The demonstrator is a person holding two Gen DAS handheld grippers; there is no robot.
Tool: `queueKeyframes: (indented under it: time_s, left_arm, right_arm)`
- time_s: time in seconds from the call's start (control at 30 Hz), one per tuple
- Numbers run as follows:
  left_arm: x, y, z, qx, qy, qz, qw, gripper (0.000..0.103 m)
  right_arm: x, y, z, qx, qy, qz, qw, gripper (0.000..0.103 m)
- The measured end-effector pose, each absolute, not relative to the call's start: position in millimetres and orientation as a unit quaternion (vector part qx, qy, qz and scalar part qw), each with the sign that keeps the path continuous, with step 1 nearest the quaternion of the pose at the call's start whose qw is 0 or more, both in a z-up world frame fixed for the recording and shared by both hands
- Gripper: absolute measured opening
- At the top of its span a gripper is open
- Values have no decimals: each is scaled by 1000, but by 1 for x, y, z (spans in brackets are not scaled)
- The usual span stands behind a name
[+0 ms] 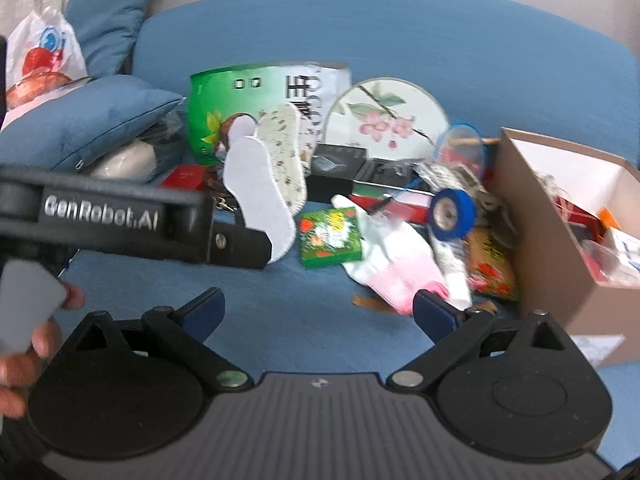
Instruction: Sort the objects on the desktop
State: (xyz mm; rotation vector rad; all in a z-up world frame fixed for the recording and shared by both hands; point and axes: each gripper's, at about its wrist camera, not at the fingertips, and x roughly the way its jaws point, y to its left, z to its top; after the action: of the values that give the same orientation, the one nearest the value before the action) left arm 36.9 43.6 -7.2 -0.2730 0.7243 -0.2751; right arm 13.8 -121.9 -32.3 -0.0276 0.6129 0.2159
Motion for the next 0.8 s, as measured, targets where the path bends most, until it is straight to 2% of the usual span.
queueKeyframes:
  time_s: [0.4,0.63,0.8]
  left_arm:
    - [109,75,-28,-154,357,-114,914,101]
    - [149,89,-48,-175,377,-102,904,89]
    - [163,92,-57,-186,382,-106,899,86]
  right_arm:
    - [79,-86,-45,-56,276,166,945,94]
    - [129,-81,-62,-74,289,172,939,89]
    - [155,-72,-70,-81,289,189,935,82]
